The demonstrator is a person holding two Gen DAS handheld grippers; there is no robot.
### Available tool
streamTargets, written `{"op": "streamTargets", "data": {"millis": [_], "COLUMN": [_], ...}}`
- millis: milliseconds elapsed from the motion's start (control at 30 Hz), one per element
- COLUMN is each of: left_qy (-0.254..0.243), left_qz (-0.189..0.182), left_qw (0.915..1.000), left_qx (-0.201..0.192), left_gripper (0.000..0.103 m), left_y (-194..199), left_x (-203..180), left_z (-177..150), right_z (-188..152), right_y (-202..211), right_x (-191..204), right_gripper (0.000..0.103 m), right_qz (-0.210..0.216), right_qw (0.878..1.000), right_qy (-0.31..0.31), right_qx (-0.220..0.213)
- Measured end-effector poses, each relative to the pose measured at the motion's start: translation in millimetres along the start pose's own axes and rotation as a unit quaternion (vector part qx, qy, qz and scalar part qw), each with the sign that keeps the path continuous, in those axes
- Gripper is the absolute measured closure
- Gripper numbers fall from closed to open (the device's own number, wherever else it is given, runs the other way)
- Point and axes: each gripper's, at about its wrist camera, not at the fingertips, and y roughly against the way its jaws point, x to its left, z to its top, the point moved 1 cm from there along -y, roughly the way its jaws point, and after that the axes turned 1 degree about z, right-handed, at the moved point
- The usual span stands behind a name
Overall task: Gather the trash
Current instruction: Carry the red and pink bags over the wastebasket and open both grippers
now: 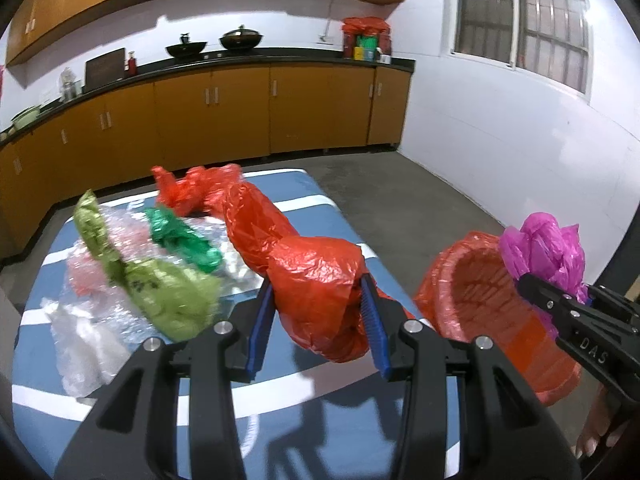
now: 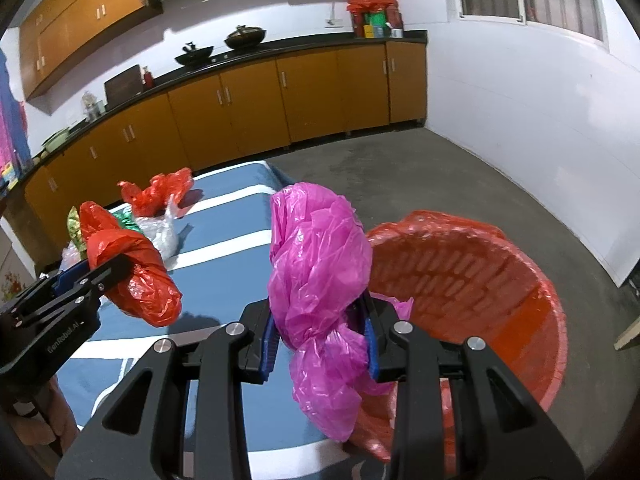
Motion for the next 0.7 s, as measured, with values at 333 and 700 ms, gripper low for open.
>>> {"op": "streamTargets", "data": {"millis": [333,700], "left_qy": [-0.033,-0.072], "left_qz": [-0.042,-0.083], "left_qw": [0.9985,0.9939], "left_qx": [0.008,0.009], "left_gripper": [0.062,0.061], "left_y": [-16.5,-29.5], "left_x": [-48.0,-103.6], "left_z": [5.2,10.3], "right_z": [-2.6,-5.1], "right_y": [11.2,24.1], "right_x": [-33.5,-73.7], "right_gripper": [0.069,0.069], "right_qz": [-0.025,-0.051], "right_qw": [0.999,0.997], "right_qy": [-0.024,-0.058], "right_qx": [-0.003,-0.01]}}
